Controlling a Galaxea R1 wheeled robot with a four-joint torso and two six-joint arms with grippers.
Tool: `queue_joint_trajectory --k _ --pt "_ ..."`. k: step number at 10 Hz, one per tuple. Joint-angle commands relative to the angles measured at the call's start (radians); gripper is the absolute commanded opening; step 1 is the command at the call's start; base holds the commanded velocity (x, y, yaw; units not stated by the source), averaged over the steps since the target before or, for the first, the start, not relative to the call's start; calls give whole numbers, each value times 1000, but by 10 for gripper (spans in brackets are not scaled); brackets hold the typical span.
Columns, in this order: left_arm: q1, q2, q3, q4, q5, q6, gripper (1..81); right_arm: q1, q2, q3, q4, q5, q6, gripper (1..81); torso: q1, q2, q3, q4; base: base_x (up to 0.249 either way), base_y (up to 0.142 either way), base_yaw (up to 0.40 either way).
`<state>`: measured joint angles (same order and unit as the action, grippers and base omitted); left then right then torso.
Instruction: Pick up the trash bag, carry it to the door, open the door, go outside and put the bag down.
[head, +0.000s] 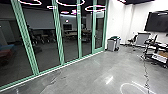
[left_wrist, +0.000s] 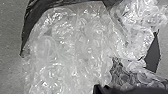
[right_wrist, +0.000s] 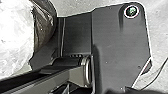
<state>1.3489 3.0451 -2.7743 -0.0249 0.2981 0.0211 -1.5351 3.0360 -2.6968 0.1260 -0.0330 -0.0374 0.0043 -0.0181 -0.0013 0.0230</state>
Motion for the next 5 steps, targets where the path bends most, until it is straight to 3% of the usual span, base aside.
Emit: queue_joint_trajectory --k 1,3,5 --pt "-73 3 -2 3 65 -1 10 49 2 2 -8 -59 -6 811 0 0 0 0 131 0 0" --pt "-73 3 -2 3 65 -1 10 49 2 2 -6 -61 -6 811 0 0 0 0 131 0 0" --pt "-73 5 -2 16 65 -1 10 49 2 2 -6 -59 -6 811 0 0 0 0 131 -63 0"
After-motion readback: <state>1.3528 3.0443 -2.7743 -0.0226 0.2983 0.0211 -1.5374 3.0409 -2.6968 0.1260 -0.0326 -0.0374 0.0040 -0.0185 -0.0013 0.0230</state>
